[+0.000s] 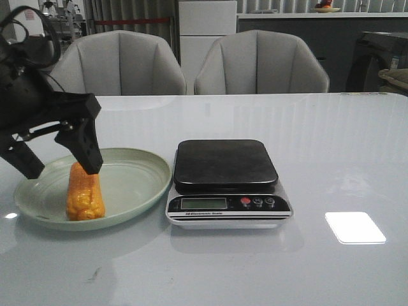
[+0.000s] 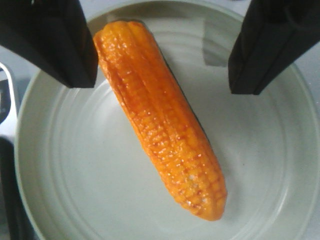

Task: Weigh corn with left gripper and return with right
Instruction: 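Lower the left gripper onto the corn cob on the plate and grasp, then carry the corn with the left gripper onto the scale and release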

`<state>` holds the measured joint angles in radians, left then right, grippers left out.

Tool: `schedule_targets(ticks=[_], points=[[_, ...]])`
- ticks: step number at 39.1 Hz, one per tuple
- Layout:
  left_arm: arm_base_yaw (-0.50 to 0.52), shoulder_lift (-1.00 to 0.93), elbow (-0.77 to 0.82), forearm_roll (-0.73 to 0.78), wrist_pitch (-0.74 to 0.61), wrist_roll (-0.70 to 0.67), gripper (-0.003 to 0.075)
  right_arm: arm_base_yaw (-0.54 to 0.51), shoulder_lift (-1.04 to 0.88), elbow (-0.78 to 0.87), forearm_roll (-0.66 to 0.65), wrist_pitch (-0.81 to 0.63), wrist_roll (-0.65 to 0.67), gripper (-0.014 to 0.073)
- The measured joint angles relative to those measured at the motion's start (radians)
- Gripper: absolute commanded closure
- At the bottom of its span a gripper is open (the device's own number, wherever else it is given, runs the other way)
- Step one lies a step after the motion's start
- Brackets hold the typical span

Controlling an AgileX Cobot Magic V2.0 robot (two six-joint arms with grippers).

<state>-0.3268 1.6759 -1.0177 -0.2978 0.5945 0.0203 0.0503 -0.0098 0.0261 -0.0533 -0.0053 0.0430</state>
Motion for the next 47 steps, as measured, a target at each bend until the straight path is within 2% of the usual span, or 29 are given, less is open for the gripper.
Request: schedule_targets(ticks=[15,17,24,27,38,47], points=[[-0.01,0.167,-0.08,-0.018,0.009,-0.01,0.0179,0.0,0.0,0.0,0.0,0.0,0.0,0.0425],[-0.01,0.173,-0.087,-0.018,0.011,-0.012,0.0217,0.0,0.0,0.0,0.0,0.0,0.0,0.0425],[-0.011,0.184,-0.113,-0.042,0.029,-0.012,0.0447,0.0,0.0,0.0,0.0,0.0,0.0,0.0425],[-0.012,0.188,-0.147,-0.067,0.053,-0.012,0.0498,0.0,0.0,0.0,0.0,0.0,0.0,0.0425],[-0.104,0.188,-0.329,-0.099,0.089,-0.012,0.0507,0.0,0.0,0.0,0.0,0.0,0.0,0.0425],[-0.203,0.199,-0.395,-0.122,0.04,-0.012,0.05,0.0,0.0,0.0,0.0,0.0,0.0,0.0425]])
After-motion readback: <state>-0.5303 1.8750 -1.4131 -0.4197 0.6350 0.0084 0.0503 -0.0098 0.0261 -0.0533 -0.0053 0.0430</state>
